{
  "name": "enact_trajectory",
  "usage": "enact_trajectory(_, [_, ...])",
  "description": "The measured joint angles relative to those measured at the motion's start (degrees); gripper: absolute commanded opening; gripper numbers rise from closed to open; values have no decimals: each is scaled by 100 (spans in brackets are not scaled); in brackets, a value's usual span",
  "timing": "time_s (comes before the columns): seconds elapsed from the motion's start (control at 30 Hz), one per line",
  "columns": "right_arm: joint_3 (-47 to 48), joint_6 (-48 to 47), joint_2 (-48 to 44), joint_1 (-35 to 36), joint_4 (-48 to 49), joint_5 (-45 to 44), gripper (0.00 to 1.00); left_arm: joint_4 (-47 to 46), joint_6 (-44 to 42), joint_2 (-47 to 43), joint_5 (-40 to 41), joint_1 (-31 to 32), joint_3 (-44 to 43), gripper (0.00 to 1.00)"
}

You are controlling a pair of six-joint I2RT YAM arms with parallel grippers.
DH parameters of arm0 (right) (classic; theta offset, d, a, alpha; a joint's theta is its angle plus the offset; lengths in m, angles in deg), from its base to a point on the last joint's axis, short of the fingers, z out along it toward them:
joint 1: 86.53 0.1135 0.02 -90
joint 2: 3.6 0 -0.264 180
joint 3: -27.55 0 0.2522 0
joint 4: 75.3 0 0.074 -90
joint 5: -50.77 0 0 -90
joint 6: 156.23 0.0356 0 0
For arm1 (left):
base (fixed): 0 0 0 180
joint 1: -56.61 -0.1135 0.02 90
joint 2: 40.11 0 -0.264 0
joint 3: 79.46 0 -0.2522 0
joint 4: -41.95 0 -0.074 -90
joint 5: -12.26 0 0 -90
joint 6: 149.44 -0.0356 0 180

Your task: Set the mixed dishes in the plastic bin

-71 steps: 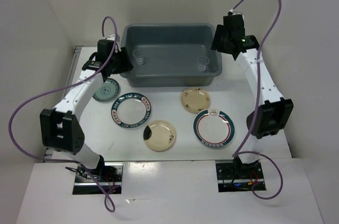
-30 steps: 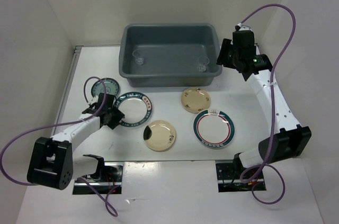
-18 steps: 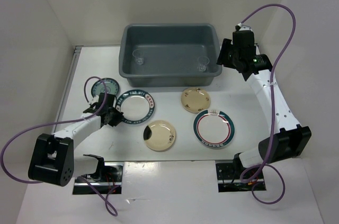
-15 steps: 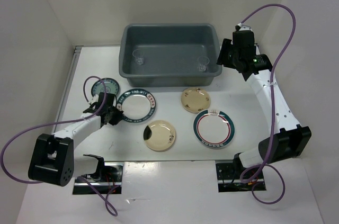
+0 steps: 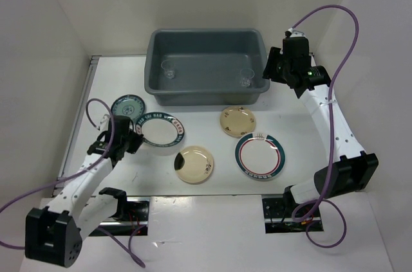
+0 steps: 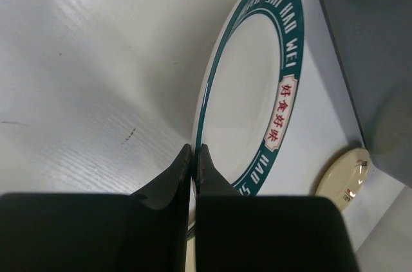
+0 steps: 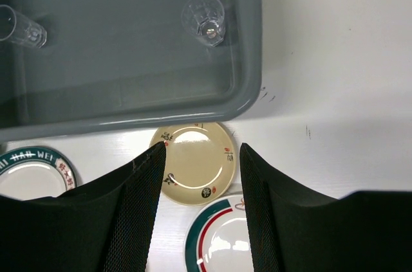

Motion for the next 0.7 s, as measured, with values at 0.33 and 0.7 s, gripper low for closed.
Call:
enact_trajectory(0.33, [0,0,2,0,46,181,56,778,-28,-608,0,0,-177,0])
enact_trajectory(0.7, [-22,0,2,0,111,289,56,981,-940,7,-1165,26,-1493,0])
